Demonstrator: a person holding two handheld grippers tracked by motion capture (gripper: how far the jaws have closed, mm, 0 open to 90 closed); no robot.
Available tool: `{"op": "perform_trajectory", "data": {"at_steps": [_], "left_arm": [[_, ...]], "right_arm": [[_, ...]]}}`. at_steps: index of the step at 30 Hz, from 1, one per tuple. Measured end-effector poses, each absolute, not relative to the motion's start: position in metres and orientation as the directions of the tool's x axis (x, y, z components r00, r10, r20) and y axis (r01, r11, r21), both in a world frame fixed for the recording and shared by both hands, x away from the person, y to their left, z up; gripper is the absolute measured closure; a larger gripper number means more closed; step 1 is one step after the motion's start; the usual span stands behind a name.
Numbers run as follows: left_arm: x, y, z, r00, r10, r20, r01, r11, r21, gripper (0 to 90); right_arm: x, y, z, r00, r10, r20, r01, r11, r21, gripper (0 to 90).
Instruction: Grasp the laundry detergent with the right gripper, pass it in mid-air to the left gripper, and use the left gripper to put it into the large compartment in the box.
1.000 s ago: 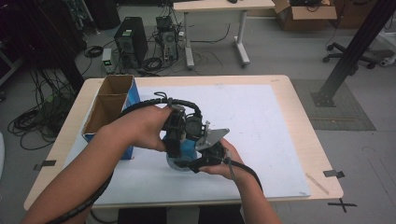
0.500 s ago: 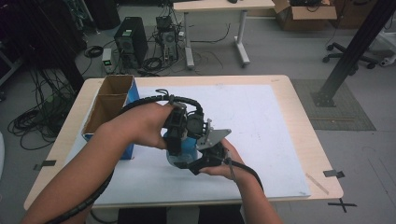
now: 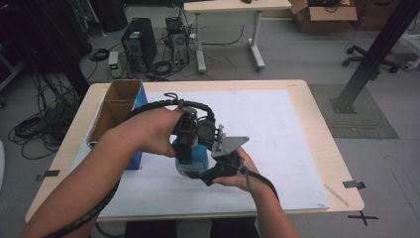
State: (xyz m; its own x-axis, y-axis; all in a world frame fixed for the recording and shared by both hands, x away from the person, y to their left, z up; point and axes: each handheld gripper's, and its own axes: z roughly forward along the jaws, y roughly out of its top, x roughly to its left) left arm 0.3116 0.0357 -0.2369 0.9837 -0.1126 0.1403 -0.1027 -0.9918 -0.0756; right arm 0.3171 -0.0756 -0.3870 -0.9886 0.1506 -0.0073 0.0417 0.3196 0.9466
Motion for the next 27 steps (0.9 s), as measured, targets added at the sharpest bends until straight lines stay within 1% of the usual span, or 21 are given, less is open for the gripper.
{"op": "perform_trajectory", "data": {"at_steps": [2, 4, 11, 19, 27], "left_arm": [[0.312, 0.036, -0.236, 0.984, -0.114, 0.14, -0.105, -0.992, -0.074, 38.2], [0.312, 0.036, -0.236, 0.984, -0.11, 0.138, -0.101, -0.992, -0.071, 38.2], [0.314, 0.036, -0.235, 0.987, -0.091, 0.129, -0.082, -0.994, -0.075, 38.2], [0.318, 0.038, -0.234, 0.993, -0.055, 0.107, -0.048, -0.997, -0.063, 38.1], [0.319, 0.041, -0.226, 0.996, -0.02, 0.081, -0.016, -0.999, -0.046, 38.0]], "right_arm": [[0.317, -0.076, -0.387, -0.989, 0.15, -0.006, 0.042, 0.316, 0.948, 17.0], [0.318, -0.077, -0.387, -0.988, 0.151, -0.003, 0.045, 0.315, 0.948, 10.1], [0.319, -0.082, -0.387, -0.987, 0.157, -0.014, 0.038, 0.325, 0.945, 0.8], [0.319, -0.096, -0.38, -0.987, 0.157, -0.036, 0.017, 0.328, 0.945, 0.0], [0.319, -0.12, -0.374, -0.984, 0.17, -0.055, 0.004, 0.331, 0.944, 0.0]]}}
